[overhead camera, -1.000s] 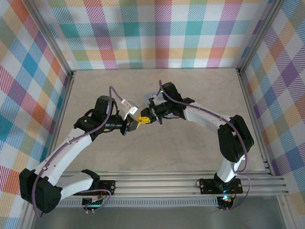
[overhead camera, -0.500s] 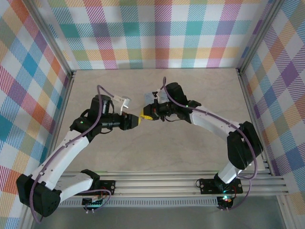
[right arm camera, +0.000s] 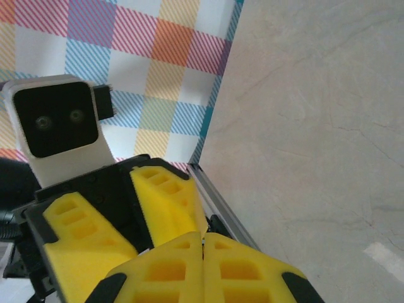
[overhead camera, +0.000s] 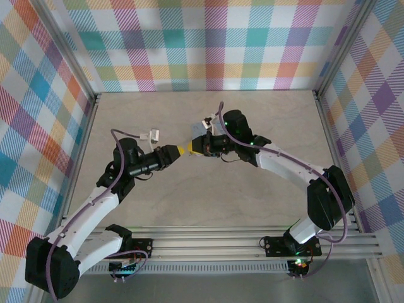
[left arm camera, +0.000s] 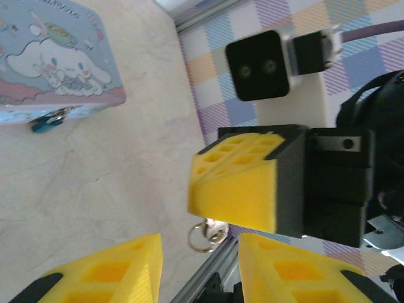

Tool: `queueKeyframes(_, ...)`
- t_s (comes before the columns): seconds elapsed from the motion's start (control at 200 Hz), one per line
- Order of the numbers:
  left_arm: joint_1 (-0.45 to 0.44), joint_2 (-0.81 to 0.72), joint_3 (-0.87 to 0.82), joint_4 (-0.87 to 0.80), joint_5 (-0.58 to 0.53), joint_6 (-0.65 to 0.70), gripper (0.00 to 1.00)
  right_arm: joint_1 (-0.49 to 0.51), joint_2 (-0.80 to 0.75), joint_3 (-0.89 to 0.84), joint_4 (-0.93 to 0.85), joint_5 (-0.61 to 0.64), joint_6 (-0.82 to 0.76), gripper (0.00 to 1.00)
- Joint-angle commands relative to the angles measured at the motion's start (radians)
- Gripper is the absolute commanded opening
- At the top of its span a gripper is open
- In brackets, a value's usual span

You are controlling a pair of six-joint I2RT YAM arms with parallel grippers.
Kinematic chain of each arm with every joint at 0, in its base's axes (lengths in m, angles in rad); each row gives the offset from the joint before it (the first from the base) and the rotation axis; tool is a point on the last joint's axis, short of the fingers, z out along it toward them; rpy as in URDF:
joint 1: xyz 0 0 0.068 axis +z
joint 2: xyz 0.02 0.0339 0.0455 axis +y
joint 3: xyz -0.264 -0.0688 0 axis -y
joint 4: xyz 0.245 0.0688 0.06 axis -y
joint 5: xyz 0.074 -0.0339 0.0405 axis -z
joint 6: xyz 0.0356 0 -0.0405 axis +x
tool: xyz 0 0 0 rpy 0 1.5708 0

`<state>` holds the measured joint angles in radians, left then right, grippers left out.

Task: Unlock a padlock with a key

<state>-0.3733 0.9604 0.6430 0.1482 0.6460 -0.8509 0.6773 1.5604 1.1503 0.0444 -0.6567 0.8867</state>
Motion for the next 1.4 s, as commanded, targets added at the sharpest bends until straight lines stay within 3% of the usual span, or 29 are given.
queueKeyframes(0.0,-0.019,-0.018,-0.019,0.19,0.021,-0.112,0.37,-0.002,-0.034,-0.006,0.07,0.026,0.04,0.0)
queueKeyframes(0.385,-0.073,0.051,-0.037,0.282,-0.034,-0.209,0.4,-0.001,-0.04,-0.065,0.274,0.079,0.236,0.0)
queueKeyframes(0.51,-0.073,0.053,-0.052,0.268,-0.069,-0.243,0.4,-0.001,-0.052,-0.073,0.278,0.115,0.251,0.0)
queueKeyframes(0.685,-0.073,0.071,-0.089,0.37,-0.102,-0.346,0.42,-0.001,-0.063,-0.081,0.285,0.144,0.272,0.0)
queueKeyframes(1.055,-0.086,0.15,-0.025,0.48,-0.114,-0.441,0.43,0.01,-0.032,-0.086,0.361,0.139,0.341,0.0)
queueKeyframes(1.24,-0.101,0.198,0.004,0.546,-0.116,-0.475,0.37,0.015,-0.026,-0.098,0.382,0.152,0.358,0.0)
queueKeyframes(1.395,-0.103,0.222,0.016,0.577,-0.11,-0.502,0.25,0.015,-0.027,-0.102,0.371,0.155,0.347,0.0)
